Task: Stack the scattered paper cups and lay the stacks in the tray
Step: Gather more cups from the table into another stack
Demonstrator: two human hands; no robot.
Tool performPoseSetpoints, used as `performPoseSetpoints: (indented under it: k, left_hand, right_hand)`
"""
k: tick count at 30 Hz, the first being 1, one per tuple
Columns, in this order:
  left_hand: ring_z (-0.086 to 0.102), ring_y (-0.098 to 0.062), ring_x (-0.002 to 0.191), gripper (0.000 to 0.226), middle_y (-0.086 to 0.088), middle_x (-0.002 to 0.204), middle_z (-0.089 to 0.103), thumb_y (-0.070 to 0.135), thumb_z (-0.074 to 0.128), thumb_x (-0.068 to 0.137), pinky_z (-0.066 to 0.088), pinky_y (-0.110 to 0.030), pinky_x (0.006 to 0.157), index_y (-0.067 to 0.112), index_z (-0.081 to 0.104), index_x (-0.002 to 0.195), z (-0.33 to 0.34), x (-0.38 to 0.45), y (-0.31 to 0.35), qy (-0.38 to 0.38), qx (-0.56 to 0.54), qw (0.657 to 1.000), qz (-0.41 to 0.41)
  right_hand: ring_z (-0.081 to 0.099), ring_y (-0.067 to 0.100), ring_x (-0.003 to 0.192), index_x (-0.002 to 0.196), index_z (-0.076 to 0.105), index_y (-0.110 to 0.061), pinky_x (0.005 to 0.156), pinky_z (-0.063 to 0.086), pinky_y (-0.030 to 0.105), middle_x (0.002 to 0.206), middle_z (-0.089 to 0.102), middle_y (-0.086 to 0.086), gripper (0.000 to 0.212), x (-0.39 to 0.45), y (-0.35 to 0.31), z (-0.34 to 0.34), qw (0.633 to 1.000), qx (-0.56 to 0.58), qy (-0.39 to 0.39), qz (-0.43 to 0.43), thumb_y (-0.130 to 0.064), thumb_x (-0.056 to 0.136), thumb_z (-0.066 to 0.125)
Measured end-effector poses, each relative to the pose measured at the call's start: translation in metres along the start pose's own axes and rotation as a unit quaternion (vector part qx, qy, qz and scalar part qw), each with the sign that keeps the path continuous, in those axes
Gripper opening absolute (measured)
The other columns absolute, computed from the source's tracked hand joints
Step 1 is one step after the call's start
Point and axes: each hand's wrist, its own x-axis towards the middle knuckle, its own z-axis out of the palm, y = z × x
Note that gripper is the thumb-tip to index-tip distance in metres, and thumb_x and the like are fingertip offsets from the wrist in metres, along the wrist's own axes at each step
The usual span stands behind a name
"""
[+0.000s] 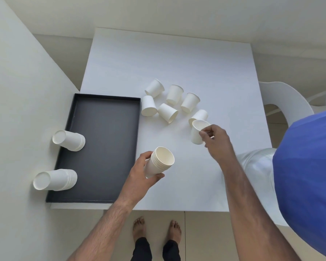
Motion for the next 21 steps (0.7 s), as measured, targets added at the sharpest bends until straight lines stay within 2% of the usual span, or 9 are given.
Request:
performPoseSetpoints:
  k: [3, 6, 11, 14, 18, 21]
  left_hand:
    - [0.052, 0.015, 0.12, 0.07, 0.038, 0.127, 0.057, 0.036, 0.091, 0.086, 0.042, -0.014, 0.088, 0.065, 0.047, 0.131, 0.003, -0.001, 0.003, 0.002, -0.002, 1.0, 0.004]
    - [0.054, 0.011, 0.12, 0.069, 0.029, 0.13, 0.06, 0.035, 0.09, 0.087, 0.044, -0.017, 0.089, 0.062, 0.048, 0.133, 0.007, -0.002, 0.005, 0.0, -0.004, 1.0, 0.009]
    - [0.055, 0.008, 0.12, 0.069, 0.029, 0.131, 0.059, 0.033, 0.09, 0.087, 0.047, -0.02, 0.09, 0.057, 0.049, 0.136, 0.015, -0.004, 0.01, -0.004, -0.003, 1.0, 0.022]
    - [0.054, 0.01, 0.12, 0.07, 0.03, 0.131, 0.059, 0.031, 0.09, 0.087, 0.046, -0.019, 0.089, 0.057, 0.048, 0.136, 0.017, -0.004, 0.011, -0.001, 0.004, 1.0, 0.026]
    - [0.052, 0.012, 0.121, 0.072, 0.03, 0.131, 0.059, 0.031, 0.091, 0.086, 0.046, -0.018, 0.089, 0.057, 0.046, 0.137, 0.019, -0.008, 0.009, -0.005, 0.023, 0.999, 0.031]
    - [0.054, 0.011, 0.119, 0.072, 0.029, 0.129, 0.061, 0.033, 0.091, 0.085, 0.047, -0.019, 0.088, 0.058, 0.047, 0.136, 0.021, -0.01, 0.007, -0.002, 0.012, 1.0, 0.025]
  right_hand:
    - [0.065, 0.01, 0.067, 0.101, 0.067, -0.022, 0.062, 0.048, 0.018, 0.083, 0.073, -0.006, 0.005, -0.037, -0.02, -0.004, 0.986, 0.16, -0.018, -0.038, -0.027, 0.103, 0.067]
    - [0.061, 0.016, 0.068, 0.102, 0.07, -0.021, 0.057, 0.046, 0.021, 0.081, 0.07, 0.0, 0.01, -0.073, -0.03, -0.007, 0.953, 0.289, -0.072, -0.056, -0.031, 0.101, 0.068]
    - [0.059, 0.016, 0.067, 0.101, 0.069, -0.019, 0.063, 0.048, 0.019, 0.079, 0.068, 0.0, 0.005, -0.104, -0.023, -0.006, 0.953, 0.253, -0.148, -0.073, -0.025, 0.103, 0.069]
    - [0.058, 0.016, 0.069, 0.103, 0.07, -0.022, 0.07, 0.051, 0.025, 0.079, 0.067, -0.005, 0.011, -0.111, -0.019, -0.008, 0.957, 0.211, -0.179, -0.082, -0.032, 0.101, 0.069]
    - [0.056, 0.014, 0.07, 0.102, 0.072, -0.027, 0.073, 0.052, 0.033, 0.081, 0.066, -0.006, 0.018, -0.114, -0.018, -0.013, 0.959, 0.189, -0.193, -0.089, -0.044, 0.095, 0.071]
    - [0.057, 0.015, 0.07, 0.103, 0.072, -0.026, 0.072, 0.052, 0.032, 0.081, 0.065, -0.005, 0.018, -0.117, -0.015, -0.016, 0.957, 0.194, -0.197, -0.092, -0.042, 0.096, 0.071]
